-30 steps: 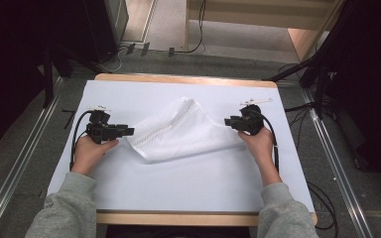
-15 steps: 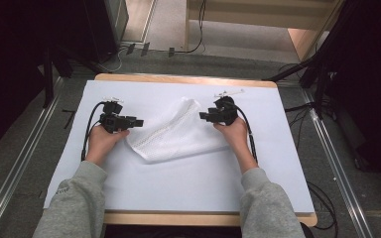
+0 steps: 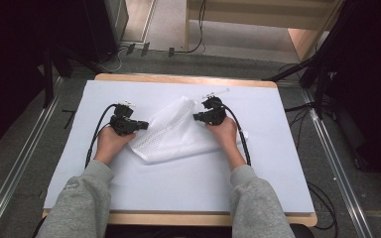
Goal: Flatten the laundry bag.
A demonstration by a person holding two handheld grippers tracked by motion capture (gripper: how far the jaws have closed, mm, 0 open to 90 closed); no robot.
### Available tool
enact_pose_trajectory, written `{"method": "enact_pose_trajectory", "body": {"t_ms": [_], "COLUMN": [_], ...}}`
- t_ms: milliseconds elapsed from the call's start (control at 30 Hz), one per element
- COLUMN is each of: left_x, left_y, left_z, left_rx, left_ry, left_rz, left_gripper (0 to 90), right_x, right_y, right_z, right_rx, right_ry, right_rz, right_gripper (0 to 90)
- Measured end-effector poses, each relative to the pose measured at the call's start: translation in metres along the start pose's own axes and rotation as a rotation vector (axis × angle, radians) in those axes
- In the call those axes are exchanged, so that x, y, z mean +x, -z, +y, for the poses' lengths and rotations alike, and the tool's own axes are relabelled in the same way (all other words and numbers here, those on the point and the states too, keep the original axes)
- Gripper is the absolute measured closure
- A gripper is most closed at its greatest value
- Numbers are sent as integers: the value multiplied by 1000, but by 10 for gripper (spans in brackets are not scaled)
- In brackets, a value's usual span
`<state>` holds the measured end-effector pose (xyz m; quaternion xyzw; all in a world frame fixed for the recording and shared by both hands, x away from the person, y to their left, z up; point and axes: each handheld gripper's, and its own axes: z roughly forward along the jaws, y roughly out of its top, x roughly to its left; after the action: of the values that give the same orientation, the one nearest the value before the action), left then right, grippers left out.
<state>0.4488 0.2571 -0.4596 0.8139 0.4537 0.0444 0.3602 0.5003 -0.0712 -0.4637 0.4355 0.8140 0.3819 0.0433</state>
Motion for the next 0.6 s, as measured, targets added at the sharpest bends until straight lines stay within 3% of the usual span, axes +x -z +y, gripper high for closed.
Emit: {"method": "enact_pose_trajectory", "body": {"t_ms": [100, 167, 267, 400, 600], "left_x": [1, 2, 0, -12, -36], "left_y": [1, 6, 19, 37, 57], "left_z": [1, 2, 5, 7, 7], "left_rx": [2, -32, -89, -128, -175], "left_ry": [21, 48, 53, 22, -40], "left_rz": [-20, -31, -50, -65, -65], "left_gripper": [900, 900, 900, 900, 900], "right_x": [5, 9, 14, 21, 26], "right_y": [3, 10, 24, 48, 80], "right_z": [0, 1, 0, -7, -32], "right_rx": [2, -18, -53, -99, -139], "right_ry": [5, 26, 58, 91, 117], "right_rz": [19, 24, 36, 48, 53], "right_gripper": [896, 898, 898, 897, 898]}}
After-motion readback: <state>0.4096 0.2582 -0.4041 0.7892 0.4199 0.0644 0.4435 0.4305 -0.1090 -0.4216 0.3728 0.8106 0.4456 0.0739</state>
